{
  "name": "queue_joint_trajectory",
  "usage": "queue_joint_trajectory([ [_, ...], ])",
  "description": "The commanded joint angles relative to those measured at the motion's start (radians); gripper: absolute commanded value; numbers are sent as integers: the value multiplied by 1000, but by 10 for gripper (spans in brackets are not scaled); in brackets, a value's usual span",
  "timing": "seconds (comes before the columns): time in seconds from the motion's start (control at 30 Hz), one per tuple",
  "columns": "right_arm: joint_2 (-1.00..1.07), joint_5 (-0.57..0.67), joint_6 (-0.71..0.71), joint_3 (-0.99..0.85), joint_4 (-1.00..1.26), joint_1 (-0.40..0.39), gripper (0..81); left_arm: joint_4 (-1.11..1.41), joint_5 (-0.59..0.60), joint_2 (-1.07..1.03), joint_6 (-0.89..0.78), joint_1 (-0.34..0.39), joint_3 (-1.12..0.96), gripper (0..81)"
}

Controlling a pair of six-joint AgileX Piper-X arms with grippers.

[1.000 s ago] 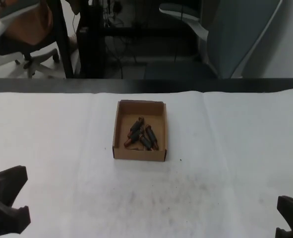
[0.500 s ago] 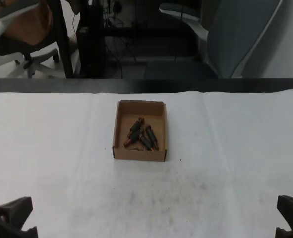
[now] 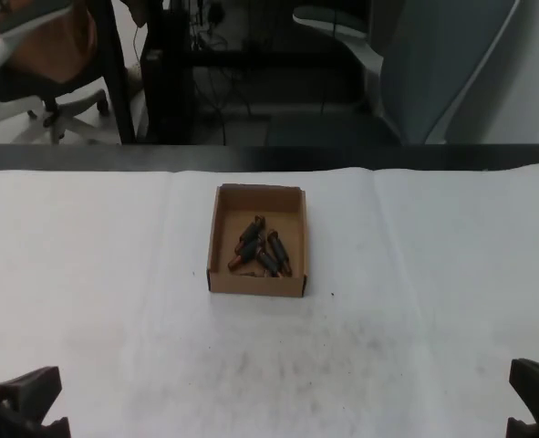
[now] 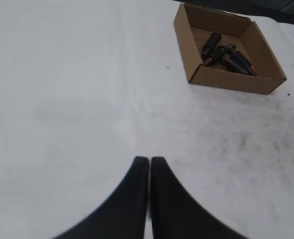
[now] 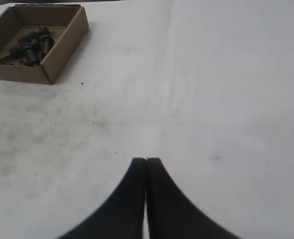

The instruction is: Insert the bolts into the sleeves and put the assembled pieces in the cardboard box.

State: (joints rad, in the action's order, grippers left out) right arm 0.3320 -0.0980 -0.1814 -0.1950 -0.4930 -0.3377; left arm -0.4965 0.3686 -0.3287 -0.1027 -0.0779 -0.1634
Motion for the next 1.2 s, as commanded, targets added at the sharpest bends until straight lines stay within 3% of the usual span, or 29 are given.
queue_joint_trajectory([
  [0.0,-6,6,10,1,11,5,6,7,0,7,-4,23,-1,18],
  [0.2,-6,6,10,1,11,5,6,7,0,13,-4,173,-1,18],
  [0.33,-6,6,10,1,11,5,6,7,0,13,-4,223,-1,18],
  [1.17,-6,6,10,1,11,5,6,7,0,13,-4,229,-1,18],
])
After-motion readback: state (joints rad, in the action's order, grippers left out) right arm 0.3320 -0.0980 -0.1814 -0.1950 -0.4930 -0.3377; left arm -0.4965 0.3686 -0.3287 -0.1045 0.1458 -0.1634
